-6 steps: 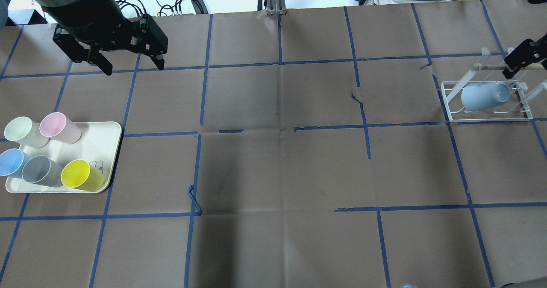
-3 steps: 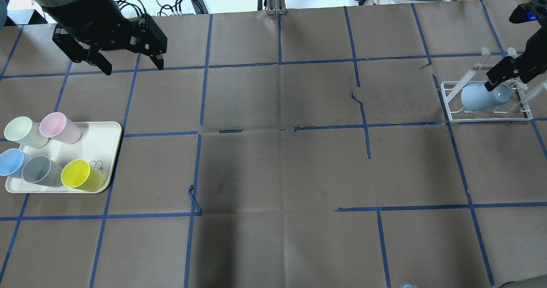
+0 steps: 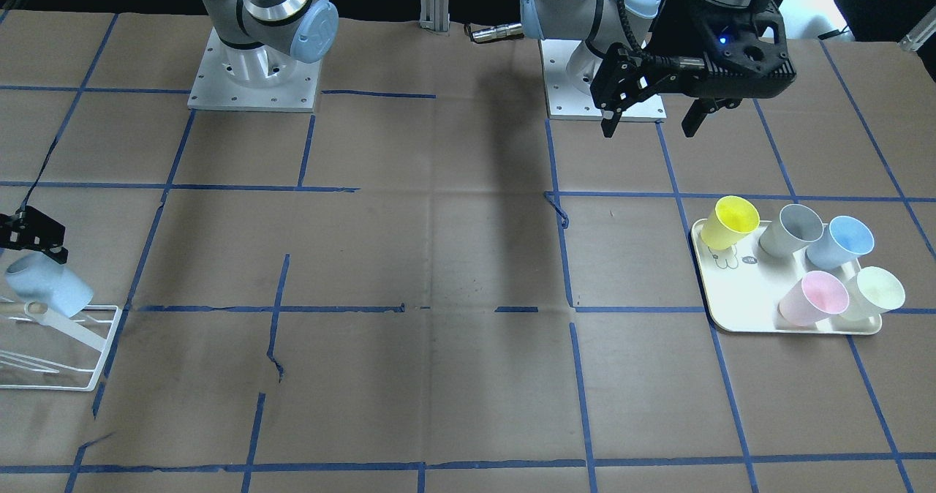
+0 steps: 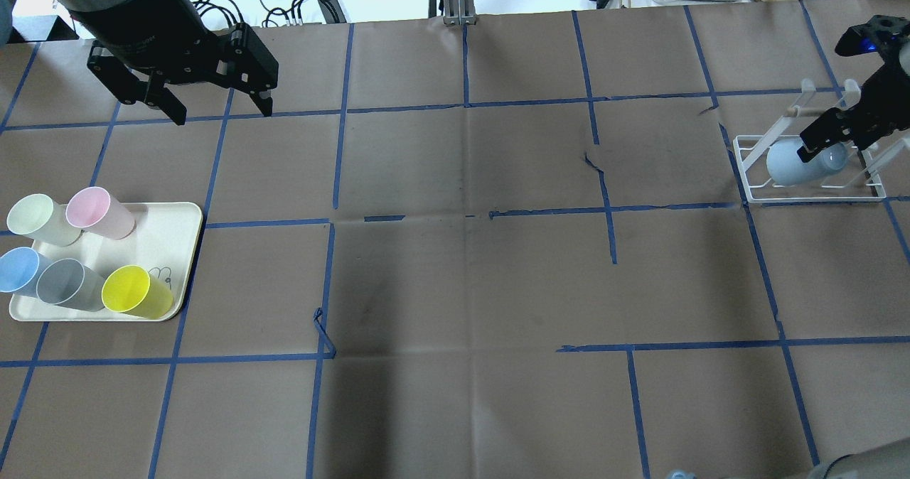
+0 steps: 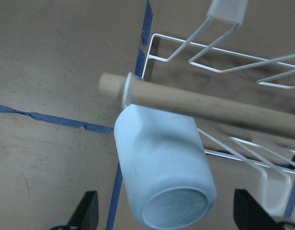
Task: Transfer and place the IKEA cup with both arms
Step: 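Close the right gripper on the light blue cup's base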
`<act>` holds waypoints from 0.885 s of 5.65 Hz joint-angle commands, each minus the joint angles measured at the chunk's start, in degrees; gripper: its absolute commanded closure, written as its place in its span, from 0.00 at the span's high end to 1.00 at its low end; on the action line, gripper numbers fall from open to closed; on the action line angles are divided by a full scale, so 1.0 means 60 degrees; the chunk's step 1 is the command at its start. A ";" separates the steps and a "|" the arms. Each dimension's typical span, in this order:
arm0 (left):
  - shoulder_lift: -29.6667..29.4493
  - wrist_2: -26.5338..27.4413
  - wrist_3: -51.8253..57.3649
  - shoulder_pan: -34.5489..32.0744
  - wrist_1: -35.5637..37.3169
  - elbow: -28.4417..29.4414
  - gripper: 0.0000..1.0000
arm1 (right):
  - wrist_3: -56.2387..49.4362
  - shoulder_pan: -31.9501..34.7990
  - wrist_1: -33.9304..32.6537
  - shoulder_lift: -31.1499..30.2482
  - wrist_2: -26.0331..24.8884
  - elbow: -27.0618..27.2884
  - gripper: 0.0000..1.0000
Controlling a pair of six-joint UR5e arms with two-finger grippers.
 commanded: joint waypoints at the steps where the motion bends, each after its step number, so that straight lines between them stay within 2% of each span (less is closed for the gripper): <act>1: -0.0001 0.0000 0.0000 0.0000 0.0000 0.0000 1.00 | 0.0001 -0.0030 -0.0114 0.0037 -0.0089 0.0298 1.00; 2: -0.0001 0.0000 0.0000 0.0000 0.0000 0.0000 1.00 | 0.0059 -0.0030 -0.0115 0.0037 -0.0075 0.0313 1.00; 4: -0.0001 0.0000 0.0000 0.0000 0.0000 0.0000 1.00 | 0.0117 -0.0030 -0.0129 0.0037 -0.0017 0.0285 0.83; 5: -0.0001 -0.0014 0.0000 0.0000 0.0000 0.0000 1.00 | 0.0104 -0.0030 -0.0695 0.0023 0.0013 0.0299 0.74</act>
